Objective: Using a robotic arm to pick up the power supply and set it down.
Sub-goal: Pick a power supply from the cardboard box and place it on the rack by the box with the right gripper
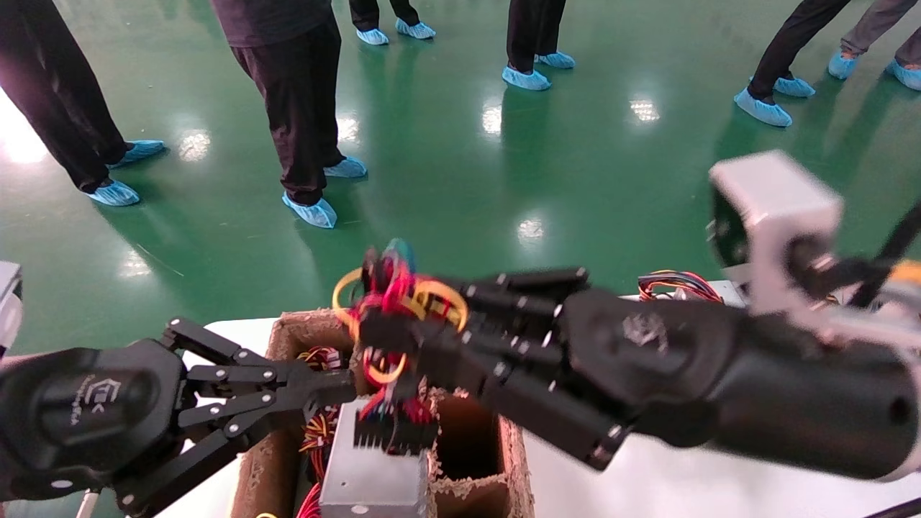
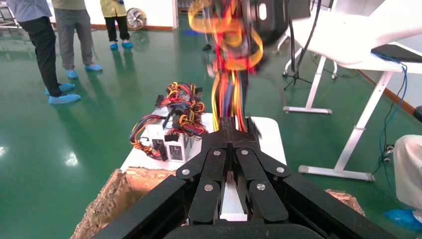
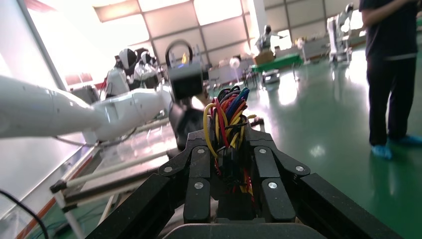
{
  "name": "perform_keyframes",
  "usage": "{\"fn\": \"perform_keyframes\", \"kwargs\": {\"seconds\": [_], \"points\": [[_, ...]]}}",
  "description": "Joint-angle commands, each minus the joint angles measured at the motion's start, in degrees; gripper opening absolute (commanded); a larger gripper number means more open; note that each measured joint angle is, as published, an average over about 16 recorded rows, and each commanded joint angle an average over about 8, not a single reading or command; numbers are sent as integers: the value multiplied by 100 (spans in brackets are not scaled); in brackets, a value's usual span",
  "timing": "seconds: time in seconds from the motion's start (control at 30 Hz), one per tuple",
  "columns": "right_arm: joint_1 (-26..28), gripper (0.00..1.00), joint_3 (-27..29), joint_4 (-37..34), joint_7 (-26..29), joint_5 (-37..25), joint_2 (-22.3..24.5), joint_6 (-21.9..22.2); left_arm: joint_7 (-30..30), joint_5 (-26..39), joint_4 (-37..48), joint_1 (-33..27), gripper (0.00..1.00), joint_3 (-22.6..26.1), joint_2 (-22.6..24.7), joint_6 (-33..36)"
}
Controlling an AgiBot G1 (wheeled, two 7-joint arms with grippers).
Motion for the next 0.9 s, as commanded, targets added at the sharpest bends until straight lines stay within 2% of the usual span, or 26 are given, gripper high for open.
{"fn": "perform_keyframes", "kwargs": {"seconds": [0.03, 0.43, 0.9], "points": [[41, 0, 57, 26, 49, 82, 29, 35, 0, 0, 0, 0, 0, 0, 0, 0], [97, 0, 354, 37, 103, 276, 232, 389, 0, 0, 0, 0, 0, 0, 0, 0], [-288, 0, 839, 56, 70, 164, 824, 1441, 0, 0, 0, 0, 0, 1, 0, 0]]}}
